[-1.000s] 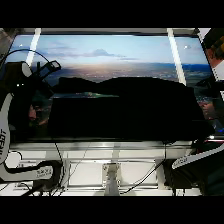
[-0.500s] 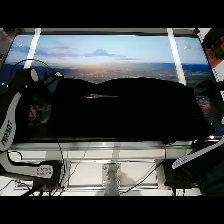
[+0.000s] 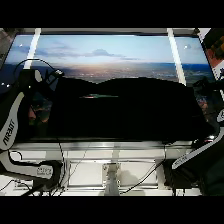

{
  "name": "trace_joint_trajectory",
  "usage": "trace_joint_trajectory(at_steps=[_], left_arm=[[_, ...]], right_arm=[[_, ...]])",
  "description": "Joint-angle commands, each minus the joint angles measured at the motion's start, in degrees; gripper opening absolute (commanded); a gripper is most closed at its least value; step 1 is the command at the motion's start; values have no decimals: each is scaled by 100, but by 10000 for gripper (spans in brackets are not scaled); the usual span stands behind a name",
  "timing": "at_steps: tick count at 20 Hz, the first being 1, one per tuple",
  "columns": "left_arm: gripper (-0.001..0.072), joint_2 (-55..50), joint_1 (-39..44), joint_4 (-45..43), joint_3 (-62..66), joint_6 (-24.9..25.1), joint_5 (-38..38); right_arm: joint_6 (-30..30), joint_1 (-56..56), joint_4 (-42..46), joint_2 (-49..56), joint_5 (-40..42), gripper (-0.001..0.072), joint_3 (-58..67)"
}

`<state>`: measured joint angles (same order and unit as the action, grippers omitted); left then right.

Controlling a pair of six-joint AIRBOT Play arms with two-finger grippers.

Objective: Fold the clothes and pants, and hang the long-sleeved shirts on hangers.

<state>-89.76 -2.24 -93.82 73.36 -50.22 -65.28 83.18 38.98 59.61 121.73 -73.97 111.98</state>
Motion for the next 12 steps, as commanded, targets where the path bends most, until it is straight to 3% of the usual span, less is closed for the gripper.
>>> trace_joint_trajectory(at_steps=[1, 4, 5, 12], left_arm=[[4, -2, 87, 44, -2, -44, 52], [4, -2, 118, 256, -2, -367, 442], [4, -2, 120, 295, -2, -590, 640], [4, 426, 105, 273, 2, -1917, 2361]], right_arm=[[-42, -83, -136, 59, 166, 331, 85], [-42, -107, -140, 59, 166, 128, 81], [-50, -118, -138, 59, 164, 9, 83], [31, -17, -125, 24, 55, 9, 538]])
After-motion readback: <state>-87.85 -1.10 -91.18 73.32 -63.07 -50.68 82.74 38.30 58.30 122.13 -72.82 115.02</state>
